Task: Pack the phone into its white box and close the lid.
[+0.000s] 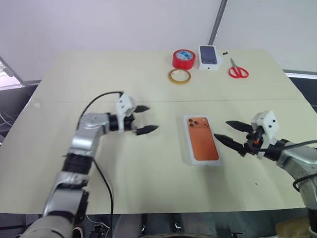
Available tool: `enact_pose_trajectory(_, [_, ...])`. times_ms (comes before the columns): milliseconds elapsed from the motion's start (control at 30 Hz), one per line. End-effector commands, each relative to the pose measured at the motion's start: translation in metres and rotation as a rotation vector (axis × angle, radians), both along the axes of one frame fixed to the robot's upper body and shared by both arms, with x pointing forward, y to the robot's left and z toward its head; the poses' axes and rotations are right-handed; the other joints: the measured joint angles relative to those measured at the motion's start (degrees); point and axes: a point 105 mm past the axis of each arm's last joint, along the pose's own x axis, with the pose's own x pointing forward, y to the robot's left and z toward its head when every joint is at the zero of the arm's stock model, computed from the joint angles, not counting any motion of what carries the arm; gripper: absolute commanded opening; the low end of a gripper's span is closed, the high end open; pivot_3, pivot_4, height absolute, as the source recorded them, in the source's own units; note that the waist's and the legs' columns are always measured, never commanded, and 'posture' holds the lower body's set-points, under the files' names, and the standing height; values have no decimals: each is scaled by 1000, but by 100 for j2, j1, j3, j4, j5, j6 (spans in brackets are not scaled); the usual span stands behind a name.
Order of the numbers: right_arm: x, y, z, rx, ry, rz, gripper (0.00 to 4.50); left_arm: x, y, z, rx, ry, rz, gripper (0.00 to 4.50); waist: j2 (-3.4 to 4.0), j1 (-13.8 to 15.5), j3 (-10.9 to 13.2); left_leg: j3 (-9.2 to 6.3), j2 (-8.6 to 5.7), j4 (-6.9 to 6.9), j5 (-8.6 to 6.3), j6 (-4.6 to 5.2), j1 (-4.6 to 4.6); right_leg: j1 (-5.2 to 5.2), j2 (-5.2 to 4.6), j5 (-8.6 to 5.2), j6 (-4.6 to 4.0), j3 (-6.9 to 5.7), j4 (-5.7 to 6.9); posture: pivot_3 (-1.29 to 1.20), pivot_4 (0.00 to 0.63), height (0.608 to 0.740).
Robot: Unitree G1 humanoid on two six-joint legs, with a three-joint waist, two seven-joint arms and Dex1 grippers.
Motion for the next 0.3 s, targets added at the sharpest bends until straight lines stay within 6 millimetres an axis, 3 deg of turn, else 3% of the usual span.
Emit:
enact_pose_trajectory(33, [-2, -16, 6, -78, -32, 14, 4407, -9, 32, 26, -1, -57, 43, 4500, -1, 0, 1, -1, 0, 0, 0, 0, 0, 0, 0, 0, 0, 0, -1, 0, 150, 740])
enact_pose_trajectory(167, [-1, -28, 3, -82, -3, 39, 4407, -28, 60, 24, 11, -45, 126, 4500, 7, 9, 2, 0, 0, -2, -1, 1, -2, 3, -6, 0, -1, -1, -13, 0, 150, 740])
enact_pose_trajectory(300, [2, -35, -5, -117, 5, 45, 4407, -43, 81, 10, 71, -70, 220, 4500, 12, 4, 3, 2, -1, -3, -3, 3, -4, 3, -10, 0, -1, 0, -17, 0, 150, 740])
